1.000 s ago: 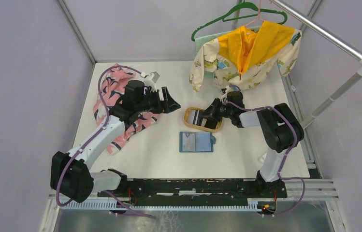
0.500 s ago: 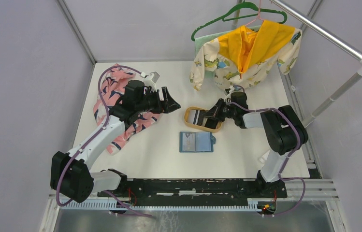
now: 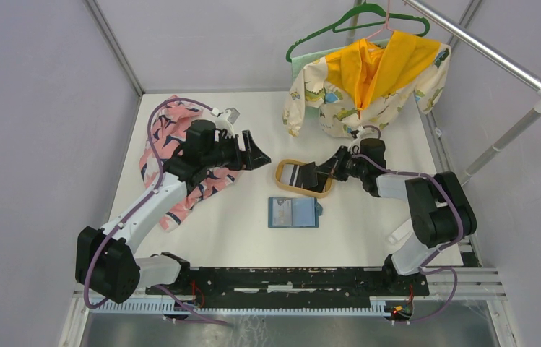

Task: Put the credit cards into the card holder
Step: Pick up the credit card from the storage box.

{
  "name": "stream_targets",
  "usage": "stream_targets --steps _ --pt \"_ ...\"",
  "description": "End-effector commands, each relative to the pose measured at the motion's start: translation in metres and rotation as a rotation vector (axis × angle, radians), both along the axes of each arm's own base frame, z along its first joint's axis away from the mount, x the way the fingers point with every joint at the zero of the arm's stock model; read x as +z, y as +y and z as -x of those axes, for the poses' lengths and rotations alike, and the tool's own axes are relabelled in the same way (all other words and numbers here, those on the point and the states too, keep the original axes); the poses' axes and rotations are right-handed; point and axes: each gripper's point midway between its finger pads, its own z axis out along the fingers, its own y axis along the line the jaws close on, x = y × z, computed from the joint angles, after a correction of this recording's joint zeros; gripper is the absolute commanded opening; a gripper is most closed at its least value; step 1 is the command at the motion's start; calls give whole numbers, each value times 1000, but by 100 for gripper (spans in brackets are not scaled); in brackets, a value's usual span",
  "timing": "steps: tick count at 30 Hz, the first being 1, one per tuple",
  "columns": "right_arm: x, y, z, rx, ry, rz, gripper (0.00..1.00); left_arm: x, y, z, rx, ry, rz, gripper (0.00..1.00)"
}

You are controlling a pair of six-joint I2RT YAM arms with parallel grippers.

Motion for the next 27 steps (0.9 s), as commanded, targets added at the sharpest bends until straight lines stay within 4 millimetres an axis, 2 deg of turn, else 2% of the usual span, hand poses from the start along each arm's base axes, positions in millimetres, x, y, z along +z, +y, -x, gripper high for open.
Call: stream_targets --steps 1,7,11,14,16,20,24,27 --pt "27 0 2 37 -107 -28 0 11 -10 5 -80 -42 53 84" --pt "37 0 5 49 -131 -64 0 11 -18 11 -109 -20 125 85" --pt "50 -1 6 50 -156 -101 0 5 -28 17 -113 11 259 86" --pt "59 -1 10 54 -174 -122 0 -19 -27 22 -74 63 319 87" --pt "66 1 13 57 -188 -141 0 -22 -29 23 -62 68 362 87" --pt "78 3 18 68 -205 -180 0 -20 -43 25 -53 51 418 89" --pt "92 5 26 83 -227 -223 0 -27 -64 25 -71 75 469 89" --pt "100 8 31 96 -240 -245 0 -23 -76 23 -98 68 550 87"
